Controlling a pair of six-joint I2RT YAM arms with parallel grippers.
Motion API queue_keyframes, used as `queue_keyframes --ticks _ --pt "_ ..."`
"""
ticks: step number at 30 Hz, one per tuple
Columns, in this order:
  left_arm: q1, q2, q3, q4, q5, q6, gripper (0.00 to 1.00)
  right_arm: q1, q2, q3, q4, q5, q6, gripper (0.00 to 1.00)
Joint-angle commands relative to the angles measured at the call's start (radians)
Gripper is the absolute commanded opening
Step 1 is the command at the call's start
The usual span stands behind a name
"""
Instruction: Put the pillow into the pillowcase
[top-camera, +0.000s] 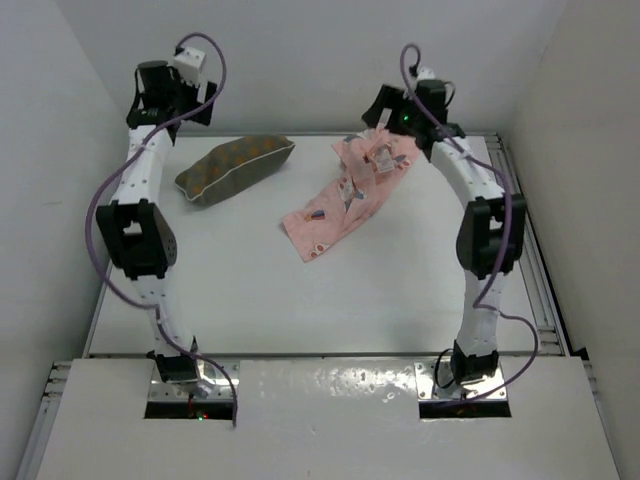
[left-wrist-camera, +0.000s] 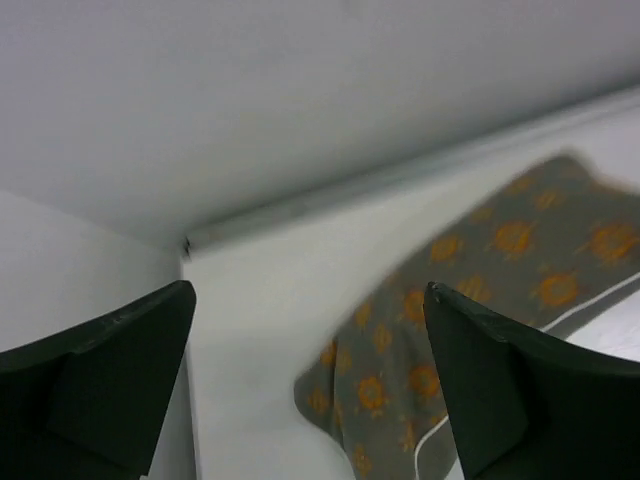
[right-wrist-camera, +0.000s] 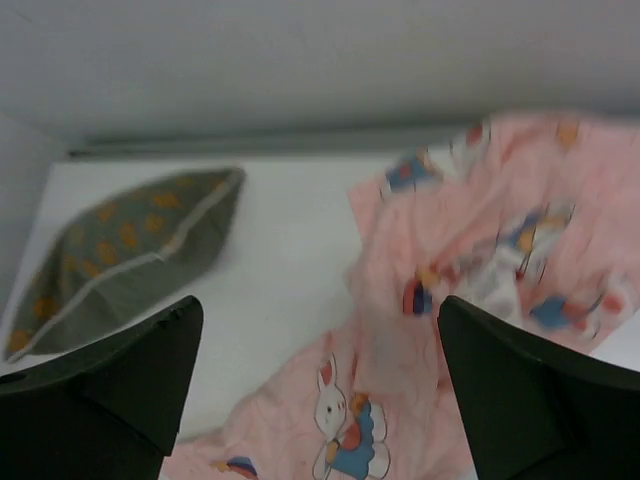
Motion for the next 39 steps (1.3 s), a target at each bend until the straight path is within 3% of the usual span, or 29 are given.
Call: queue_keyframes --ticks 1,3,6,9,11,12,13,15,16,19,22,25,27,31,34,38,39 --pt "-0.024 0.185 0.057 -0.418 -0.090 0.061 1.00 0.092 0.085 -0.088 -0.138 0.072 0.213 0.99" --pt "-0.030 0.162 -0.087 -0.229 -0.136 0.082 1.00 0.136 0.103 -0.111 -0.155 0.189 0.170 0.99" --pt "-0.047 0.149 -0.243 0.003 -0.224 0.128 1.00 0.170 0.143 -0.139 -0.189 0.229 0.153 0.99" --pt "-0.056 0.199 -0.263 0.094 -0.340 0.128 1.00 0.195 0.174 -0.156 -0.199 0.235 0.142 0.99" --pt "-0.055 0.229 -0.267 0.107 -0.367 0.122 0.98 0.207 0.189 -0.171 -0.210 0.240 0.133 0.91" --pt "-0.058 0.232 -0.290 0.119 -0.363 0.124 0.92 0.212 0.192 -0.182 -0.213 0.238 0.130 0.76" --pt "-0.060 0.229 -0.304 0.122 -0.360 0.124 0.63 0.212 0.189 -0.185 -0.216 0.235 0.124 0.59" --pt "-0.070 0.194 -0.357 0.116 -0.326 0.130 0.21 0.204 0.160 -0.203 -0.232 0.247 0.127 0.25" --pt "-0.073 0.173 -0.379 0.118 -0.322 0.125 0.00 0.201 0.140 -0.220 -0.232 0.287 0.127 0.02" --pt "-0.073 0.064 -0.440 0.099 -0.295 0.153 0.00 0.183 0.015 -0.300 -0.193 0.353 0.090 0.00" --pt "-0.101 -0.085 -0.453 0.038 -0.259 0.272 0.00 0.149 -0.152 -0.395 -0.102 0.379 0.044 0.00" --pt "-0.104 -0.154 -0.443 -0.147 -0.219 0.414 0.00 0.128 -0.326 -0.476 -0.013 0.371 -0.042 0.00" --pt "-0.118 -0.194 -0.546 -0.246 -0.242 0.464 0.00 0.134 -0.445 -0.528 0.029 0.393 -0.108 0.00" --pt "-0.188 -0.353 -0.822 -0.278 -0.343 0.547 0.00 0.141 -0.591 -0.591 0.097 0.523 -0.245 0.00" --pt "-0.247 -0.473 -0.960 -0.365 -0.255 0.550 0.00 0.155 -0.636 -0.581 0.059 0.554 -0.286 0.00" --pt "-0.256 -0.553 -0.986 -0.457 -0.167 0.477 0.50 0.245 -0.577 -0.530 -0.055 0.456 -0.349 0.01" --pt "-0.250 -0.570 -0.987 -0.458 -0.165 0.455 0.71 0.270 -0.552 -0.516 -0.083 0.365 -0.358 0.11"
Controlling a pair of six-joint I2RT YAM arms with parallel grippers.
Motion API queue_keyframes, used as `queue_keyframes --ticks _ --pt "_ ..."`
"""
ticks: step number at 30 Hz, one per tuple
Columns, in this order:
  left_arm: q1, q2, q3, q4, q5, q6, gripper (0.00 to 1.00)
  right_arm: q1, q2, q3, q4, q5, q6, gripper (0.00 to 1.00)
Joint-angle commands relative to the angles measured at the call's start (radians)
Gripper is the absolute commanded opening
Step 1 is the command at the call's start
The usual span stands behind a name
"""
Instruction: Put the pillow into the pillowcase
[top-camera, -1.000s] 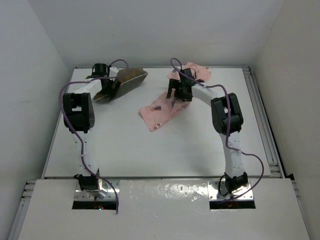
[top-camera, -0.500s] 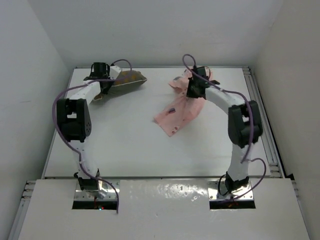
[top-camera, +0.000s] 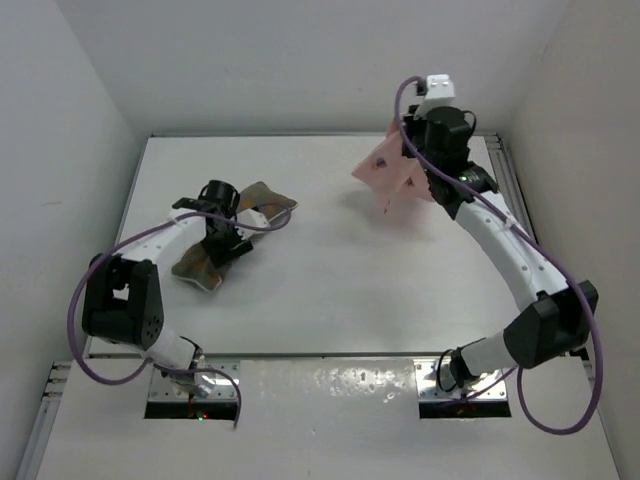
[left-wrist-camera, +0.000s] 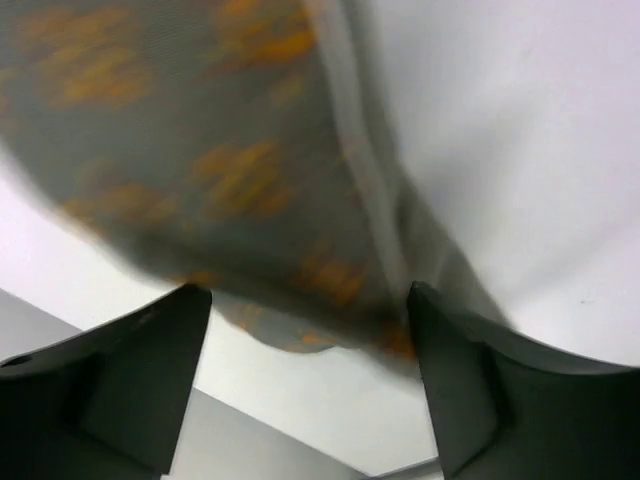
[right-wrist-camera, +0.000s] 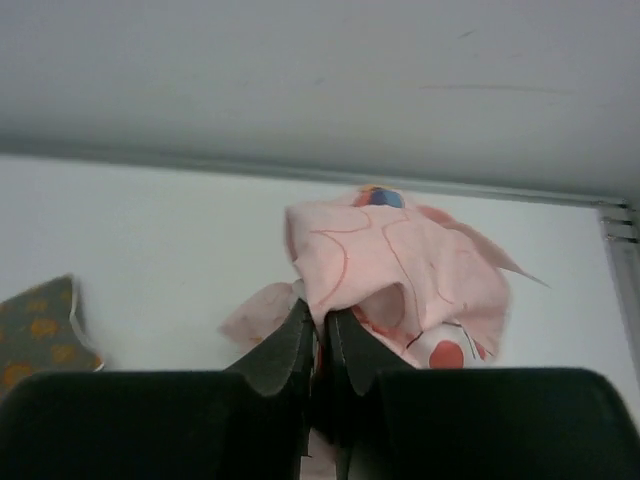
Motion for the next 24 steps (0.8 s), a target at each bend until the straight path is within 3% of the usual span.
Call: queue_keyframes --ticks 1,3,4,5,7,11,12,13,14,15,17,18,19,20,21,23,24 --pt "0.017 -0.136 0.020 -0.042 0.092 -0.081 0.82 0.104 0.142 0.044 -0.188 -0.190 -0.089 0.19" --pt "0.048 -0.156 0.063 -0.056 0.152 -0.133 1.00 0.187 0.202 0.113 -0.283 -0.352 -0.135 0.45" --pt "0.074 -0.166 0.113 -0.079 0.215 -0.176 1.00 0.213 0.248 0.142 -0.381 -0.516 -0.161 0.94" --pt "0.082 -0.170 0.138 -0.087 0.240 -0.196 1.00 0.258 0.262 0.165 -0.417 -0.561 -0.173 0.99" --pt "0.089 -0.176 0.196 -0.091 0.296 -0.248 1.00 0.284 0.256 0.184 -0.413 -0.586 -0.149 0.99" --pt "0.036 -0.164 0.218 -0.012 0.262 -0.357 0.99 0.168 0.126 -0.044 -0.155 -0.455 0.041 0.99" --pt "0.013 -0.154 0.218 0.005 0.228 -0.380 0.92 0.128 0.091 -0.065 -0.131 -0.445 0.084 0.99" --pt "-0.031 -0.130 0.223 0.021 0.197 -0.399 0.82 0.093 0.085 -0.076 -0.132 -0.444 0.165 0.90" --pt "-0.055 -0.113 0.227 0.025 0.189 -0.405 0.66 0.020 0.081 -0.077 -0.149 -0.444 0.201 0.23" --pt "-0.075 -0.096 0.232 0.033 0.185 -0.415 0.29 -0.015 0.091 -0.079 -0.170 -0.438 0.256 0.00" --pt "-0.145 -0.046 0.250 0.062 0.180 -0.460 0.09 -0.096 0.101 -0.096 -0.227 -0.422 0.291 0.00" --pt "-0.165 -0.024 0.259 0.074 0.186 -0.472 0.10 -0.122 0.106 -0.108 -0.231 -0.415 0.320 0.09" --pt "-0.209 0.019 0.285 0.094 0.201 -0.498 0.14 -0.142 0.118 -0.122 -0.236 -0.399 0.336 0.31" --pt "-0.231 0.040 0.301 0.103 0.209 -0.509 0.27 -0.177 0.127 -0.145 -0.235 -0.381 0.356 0.52" --pt "-0.249 0.066 0.322 0.113 0.217 -0.521 0.55 -0.199 0.140 -0.154 -0.233 -0.355 0.380 0.73" --pt "-0.306 0.149 0.385 0.136 0.246 -0.540 0.71 -0.240 0.183 -0.175 -0.219 -0.355 0.411 0.79" --pt "-0.338 0.209 0.429 0.143 0.254 -0.543 0.74 -0.253 0.221 -0.179 -0.200 -0.365 0.420 0.81"
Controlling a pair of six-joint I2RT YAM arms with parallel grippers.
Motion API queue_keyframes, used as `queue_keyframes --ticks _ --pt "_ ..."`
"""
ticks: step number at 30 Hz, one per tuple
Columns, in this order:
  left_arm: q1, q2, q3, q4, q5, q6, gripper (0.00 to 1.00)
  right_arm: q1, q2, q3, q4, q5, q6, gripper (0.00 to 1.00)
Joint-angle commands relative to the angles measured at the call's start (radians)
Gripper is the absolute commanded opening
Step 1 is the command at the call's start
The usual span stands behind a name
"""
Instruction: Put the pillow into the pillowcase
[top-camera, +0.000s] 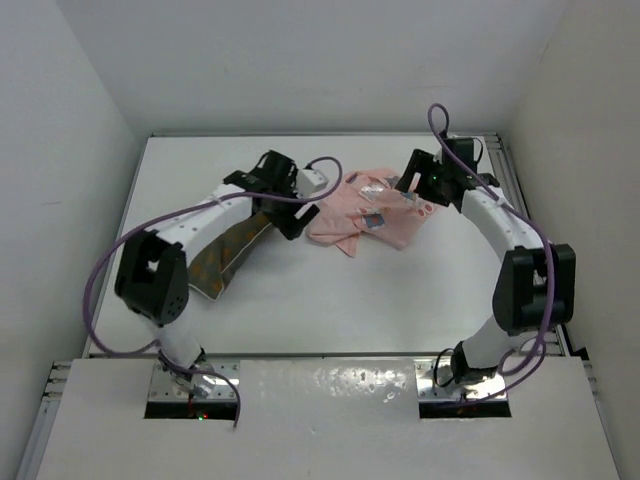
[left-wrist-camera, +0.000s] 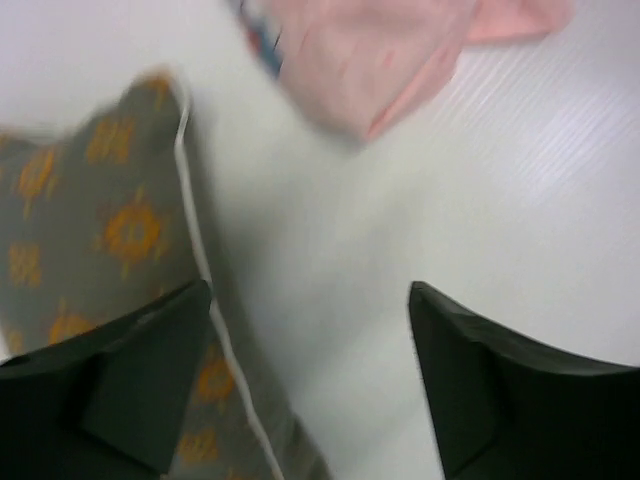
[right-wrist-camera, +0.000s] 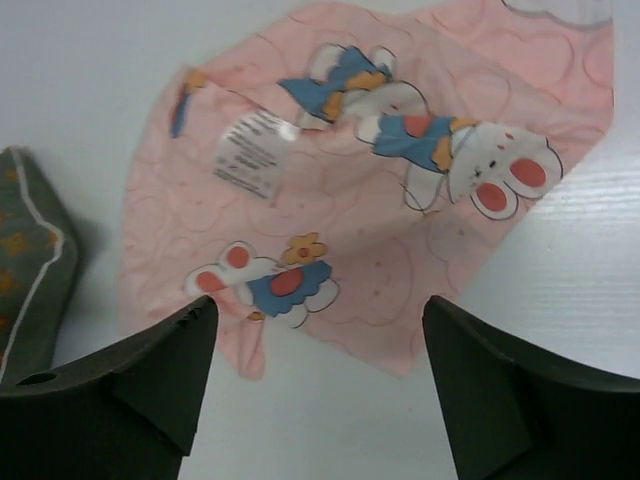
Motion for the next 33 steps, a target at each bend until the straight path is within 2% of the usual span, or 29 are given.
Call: queue_keyframes --ticks 1,5,9,11,13,14,15,16,17,19,20,21,23,24,25,27,28,31,33 --pt "-0.076 0.106 0.127 0.102 0.049 -0.065 0.81 -0.039 0.094 -0.025 0.036 0.006 0.100 0.82" --pt "-0.130 0.285 0.209 0.163 0.053 -0.092 0.90 -0.063 0.246 0.065 0.033 -0.006 0.114 0.84" --pt "-0.140 0.425 0.303 0.197 0.029 -0.163 0.92 -0.063 0.372 0.147 0.013 -0.045 0.155 0.83" --pt "-0.133 0.468 0.328 0.200 0.021 -0.180 0.75 -0.057 0.407 0.144 0.028 -0.098 0.167 0.72" --pt "-0.123 0.472 0.341 0.203 0.021 -0.175 0.43 -0.056 0.413 0.129 0.053 -0.125 0.172 0.55" --pt "-0.123 0.456 0.341 0.200 0.024 -0.151 0.07 -0.056 0.403 0.103 0.067 -0.126 0.178 0.31" --pt "-0.126 0.443 0.331 0.194 0.024 -0.134 0.00 -0.060 0.395 0.090 0.099 -0.126 0.180 0.19" --pt "-0.130 0.426 0.321 0.189 0.026 -0.108 0.00 -0.071 0.389 0.075 0.113 -0.126 0.186 0.09" --pt "-0.142 0.378 0.312 0.179 0.024 -0.014 0.00 -0.076 0.372 0.072 0.125 -0.122 0.198 0.00" --pt "-0.213 0.323 0.264 0.084 0.038 0.146 0.00 -0.089 0.358 0.078 0.156 -0.126 0.204 0.00" --pt "-0.245 0.267 0.247 0.027 0.058 0.355 0.00 -0.089 0.350 0.083 0.166 -0.141 0.203 0.00" --pt "-0.303 0.243 0.224 -0.130 0.099 0.454 0.00 -0.089 0.335 0.090 0.194 -0.149 0.197 0.00" --pt "-0.346 0.228 0.226 -0.261 0.116 0.532 0.29 -0.073 0.323 0.107 0.219 -0.180 0.172 0.00" --pt "-0.354 0.226 0.224 -0.266 0.089 0.500 0.41 -0.062 0.314 0.110 0.229 -0.225 0.155 0.00" --pt "-0.347 0.225 0.229 -0.280 0.098 0.492 0.62 -0.036 0.309 0.119 0.242 -0.252 0.111 0.00" --pt "-0.307 0.214 0.245 -0.295 0.145 0.487 0.72 0.004 0.298 0.119 0.229 -0.331 0.062 0.00" --pt "-0.292 0.209 0.255 -0.277 0.165 0.465 0.82 0.021 0.294 0.109 0.223 -0.358 -0.005 0.00" --pt "-0.204 0.202 0.320 -0.170 0.269 0.304 1.00 0.073 0.261 0.055 0.194 -0.439 -0.133 0.00" --pt "-0.131 0.209 0.362 -0.041 0.304 0.124 1.00 0.098 0.241 0.012 0.185 -0.445 -0.165 0.00"
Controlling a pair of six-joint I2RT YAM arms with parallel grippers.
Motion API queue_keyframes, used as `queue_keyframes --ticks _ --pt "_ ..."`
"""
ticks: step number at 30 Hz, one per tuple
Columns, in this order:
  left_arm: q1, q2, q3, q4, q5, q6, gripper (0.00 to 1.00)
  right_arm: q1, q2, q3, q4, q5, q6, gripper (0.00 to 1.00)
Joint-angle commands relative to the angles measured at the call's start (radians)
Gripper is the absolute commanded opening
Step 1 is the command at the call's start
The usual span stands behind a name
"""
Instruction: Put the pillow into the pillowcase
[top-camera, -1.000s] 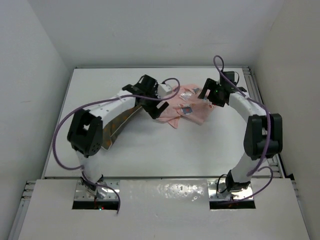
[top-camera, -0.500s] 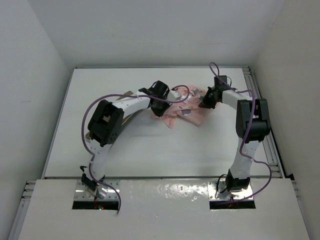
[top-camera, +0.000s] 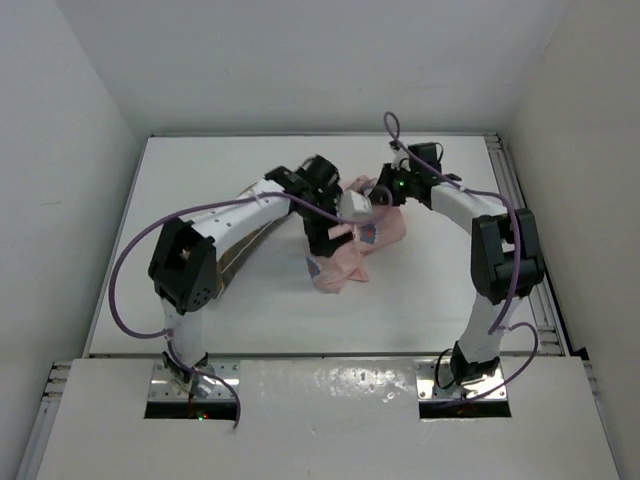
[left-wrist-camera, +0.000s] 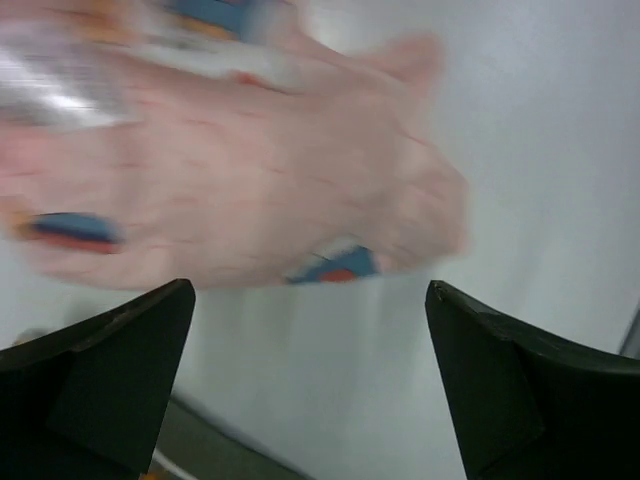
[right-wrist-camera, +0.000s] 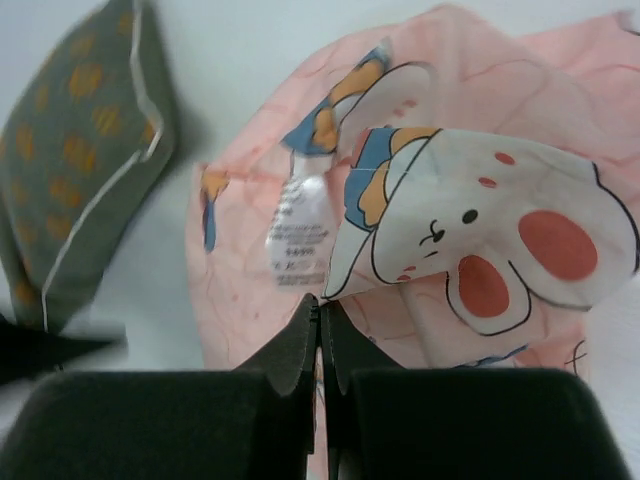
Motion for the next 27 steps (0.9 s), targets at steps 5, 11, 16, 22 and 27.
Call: queue_keyframes --ticks 5,11,16,22,27 --pt "0.169 0.063 0.109 0.408 -0.189 -0.389 0.76 0.042 -0.102 -0.090 -0.010 -0.141 -0.122 0.00" --pt "0.163 0.171 0.164 0.397 -0.048 -0.321 0.71 0.054 -0.163 -0.143 -0.014 -0.125 -0.116 0.00" --pt "0.175 0.195 0.151 0.355 0.098 -0.291 0.74 0.061 -0.191 -0.174 -0.002 -0.095 -0.098 0.00" --pt "0.166 0.229 0.123 0.496 -0.107 -0.366 0.23 0.071 -0.199 -0.185 -0.013 -0.079 -0.084 0.00" --pt "0.200 0.171 0.204 0.429 -0.098 -0.390 0.00 0.004 -0.271 -0.251 0.019 -0.035 -0.008 0.00"
